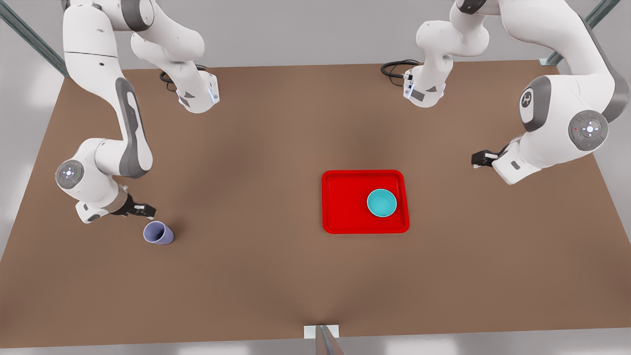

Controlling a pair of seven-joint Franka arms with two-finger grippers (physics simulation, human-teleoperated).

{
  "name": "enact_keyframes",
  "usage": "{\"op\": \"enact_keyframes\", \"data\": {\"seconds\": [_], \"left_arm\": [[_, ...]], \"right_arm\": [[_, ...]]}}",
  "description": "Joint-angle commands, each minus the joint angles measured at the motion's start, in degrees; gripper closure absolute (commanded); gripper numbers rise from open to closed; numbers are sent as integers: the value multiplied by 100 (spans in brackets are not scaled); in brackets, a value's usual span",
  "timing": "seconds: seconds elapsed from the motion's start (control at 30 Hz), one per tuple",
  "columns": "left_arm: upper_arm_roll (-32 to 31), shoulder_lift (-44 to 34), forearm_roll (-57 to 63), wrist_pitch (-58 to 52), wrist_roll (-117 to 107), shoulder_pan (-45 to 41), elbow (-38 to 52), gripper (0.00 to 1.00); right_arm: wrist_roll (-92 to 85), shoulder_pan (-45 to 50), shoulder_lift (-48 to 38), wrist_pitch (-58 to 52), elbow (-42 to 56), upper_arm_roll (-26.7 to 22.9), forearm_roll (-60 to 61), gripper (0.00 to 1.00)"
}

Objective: Place the bowl on the tray with the left arm and the cup on the tray with the right arm

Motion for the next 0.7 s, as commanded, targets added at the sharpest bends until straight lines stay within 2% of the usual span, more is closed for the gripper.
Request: {"op": "enact_keyframes", "data": {"seconds": [0.0,0.13,0.33,0.67], "left_arm": [[0,-11,-11,-2,-7,-5,0,0],[-9,-55,-3,-46,-7,-5,18,0],[-9,-55,-3,-54,2,-5,18,0],[0,-2,-3,-142,2,-5,9,0]], "right_arm": [[-3,-18,27,2,-2,-2,10,0],[-302,-176,44,-7,-46,-2,185,0],[-777,-361,660,143,394,-2,247,0],[-952,-378,1037,169,385,33,572,0]]}}
